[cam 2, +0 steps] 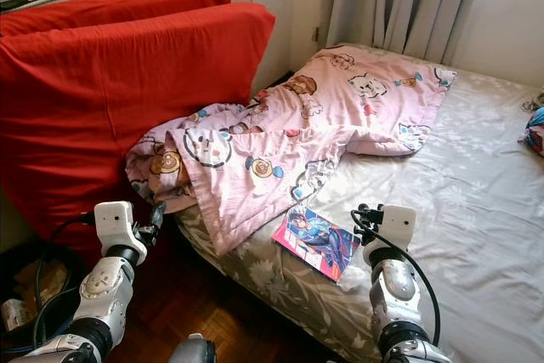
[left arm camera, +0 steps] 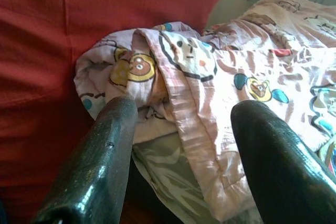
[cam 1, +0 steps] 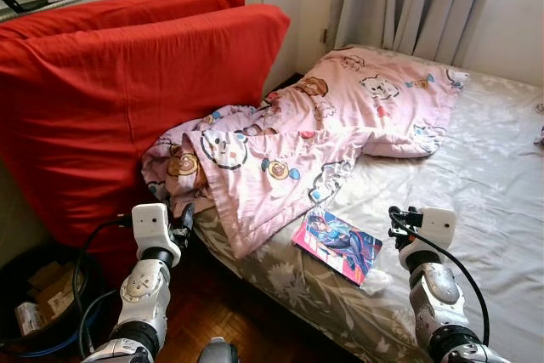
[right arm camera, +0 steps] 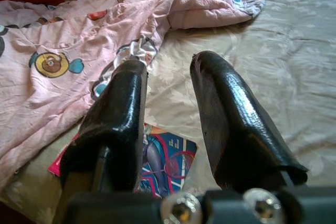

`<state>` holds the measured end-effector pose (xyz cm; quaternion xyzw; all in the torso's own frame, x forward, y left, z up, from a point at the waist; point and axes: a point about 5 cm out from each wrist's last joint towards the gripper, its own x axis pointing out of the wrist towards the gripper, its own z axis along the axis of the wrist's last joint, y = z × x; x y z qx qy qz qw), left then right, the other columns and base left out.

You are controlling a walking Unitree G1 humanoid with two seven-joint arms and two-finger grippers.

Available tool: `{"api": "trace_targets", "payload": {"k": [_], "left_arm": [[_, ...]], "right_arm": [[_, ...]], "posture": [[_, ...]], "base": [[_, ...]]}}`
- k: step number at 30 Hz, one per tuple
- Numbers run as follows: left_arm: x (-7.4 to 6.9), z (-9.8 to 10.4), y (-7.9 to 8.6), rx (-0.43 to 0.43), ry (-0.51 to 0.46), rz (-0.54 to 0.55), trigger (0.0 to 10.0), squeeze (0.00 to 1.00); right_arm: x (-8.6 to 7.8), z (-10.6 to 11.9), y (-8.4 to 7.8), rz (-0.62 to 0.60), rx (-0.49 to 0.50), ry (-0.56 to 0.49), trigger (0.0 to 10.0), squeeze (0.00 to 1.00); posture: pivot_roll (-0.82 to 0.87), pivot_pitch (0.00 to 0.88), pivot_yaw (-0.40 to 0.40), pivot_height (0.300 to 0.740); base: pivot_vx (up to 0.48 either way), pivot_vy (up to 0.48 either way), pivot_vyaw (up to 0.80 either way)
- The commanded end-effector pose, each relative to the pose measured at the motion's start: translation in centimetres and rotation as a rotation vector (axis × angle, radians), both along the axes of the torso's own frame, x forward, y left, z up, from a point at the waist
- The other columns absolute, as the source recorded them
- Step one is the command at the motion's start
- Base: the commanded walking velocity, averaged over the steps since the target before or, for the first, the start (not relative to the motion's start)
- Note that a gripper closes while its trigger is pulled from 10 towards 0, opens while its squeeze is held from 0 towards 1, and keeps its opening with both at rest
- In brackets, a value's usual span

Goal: Clean up the room

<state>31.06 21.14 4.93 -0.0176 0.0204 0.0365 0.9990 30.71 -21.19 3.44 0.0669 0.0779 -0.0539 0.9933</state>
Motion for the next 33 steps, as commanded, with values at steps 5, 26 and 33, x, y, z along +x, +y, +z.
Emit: {"api": "trace_targets", "payload": {"k": [5, 26, 33], "left_arm": [[-0.46, -0.81, 0.12, -0.002, 0.045, 0.003, 10.0, 0.00], [-0.06, -0.38, -0.11, 0.008, 0.034, -0.002, 10.0, 0.00], [-0.03, -0.38, -0.11, 0.007, 0.036, -0.002, 10.0, 0.00]], "right_arm": [[0.18, 0.07, 0.25, 0.002, 0.005, 0.002, 10.0, 0.00], [0.18, -0.47, 0.84, 0.028, 0.003, 0.055, 10.0, 0.00], [0.08, -0.39, 0.89, 0.033, 0.007, 0.032, 10.0, 0.00]], "posture": [[0.00, 0.000, 0.007, 0.638], [0.01, 0.000, 0.001, 0.623], [0.01, 0.000, 0.001, 0.619]], "base": [[0.000, 0.000, 0.00], [0.000, 0.000, 0.00], [0.000, 0.000, 0.00]]}}
